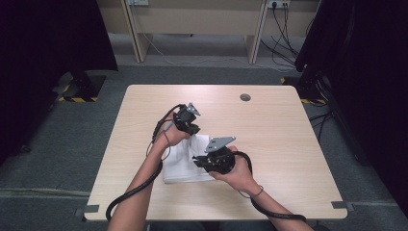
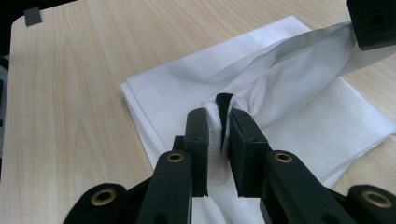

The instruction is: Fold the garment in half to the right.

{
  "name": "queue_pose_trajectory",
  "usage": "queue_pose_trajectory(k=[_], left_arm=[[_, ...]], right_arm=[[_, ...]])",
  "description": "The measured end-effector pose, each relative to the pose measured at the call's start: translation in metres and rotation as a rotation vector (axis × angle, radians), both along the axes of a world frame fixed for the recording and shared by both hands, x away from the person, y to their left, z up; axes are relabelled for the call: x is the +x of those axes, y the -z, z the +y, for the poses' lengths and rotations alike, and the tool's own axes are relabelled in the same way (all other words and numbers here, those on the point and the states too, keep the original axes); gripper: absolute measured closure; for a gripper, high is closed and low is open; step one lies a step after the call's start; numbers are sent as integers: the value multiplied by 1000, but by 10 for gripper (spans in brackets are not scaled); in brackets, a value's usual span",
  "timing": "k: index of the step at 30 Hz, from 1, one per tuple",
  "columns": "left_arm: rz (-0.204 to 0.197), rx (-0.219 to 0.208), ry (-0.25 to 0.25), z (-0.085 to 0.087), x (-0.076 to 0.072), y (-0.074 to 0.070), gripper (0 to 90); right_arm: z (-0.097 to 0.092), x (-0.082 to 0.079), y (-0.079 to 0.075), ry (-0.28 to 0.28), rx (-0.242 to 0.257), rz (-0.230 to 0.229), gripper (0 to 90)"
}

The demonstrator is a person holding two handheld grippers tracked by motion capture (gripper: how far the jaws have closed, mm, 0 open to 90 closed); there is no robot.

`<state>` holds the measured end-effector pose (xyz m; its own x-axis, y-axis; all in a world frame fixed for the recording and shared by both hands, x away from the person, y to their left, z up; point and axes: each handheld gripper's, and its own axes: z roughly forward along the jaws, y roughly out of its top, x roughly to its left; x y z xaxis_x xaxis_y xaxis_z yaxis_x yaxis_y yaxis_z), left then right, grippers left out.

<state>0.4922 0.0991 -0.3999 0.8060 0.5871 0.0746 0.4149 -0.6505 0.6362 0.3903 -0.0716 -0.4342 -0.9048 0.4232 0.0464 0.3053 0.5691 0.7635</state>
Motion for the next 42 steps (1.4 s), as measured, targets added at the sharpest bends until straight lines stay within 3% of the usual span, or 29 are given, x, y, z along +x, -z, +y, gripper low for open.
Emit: queue_pose_trajectory(k=[31,42], left_arm=[[-4,-7,-9,-5,0,6,790],[-16,-12,-12,-9,-1,8,724]], right_arm=[[-8,0,5,22,-8,3,745],[-14,0,5,39,-17,-4,686]])
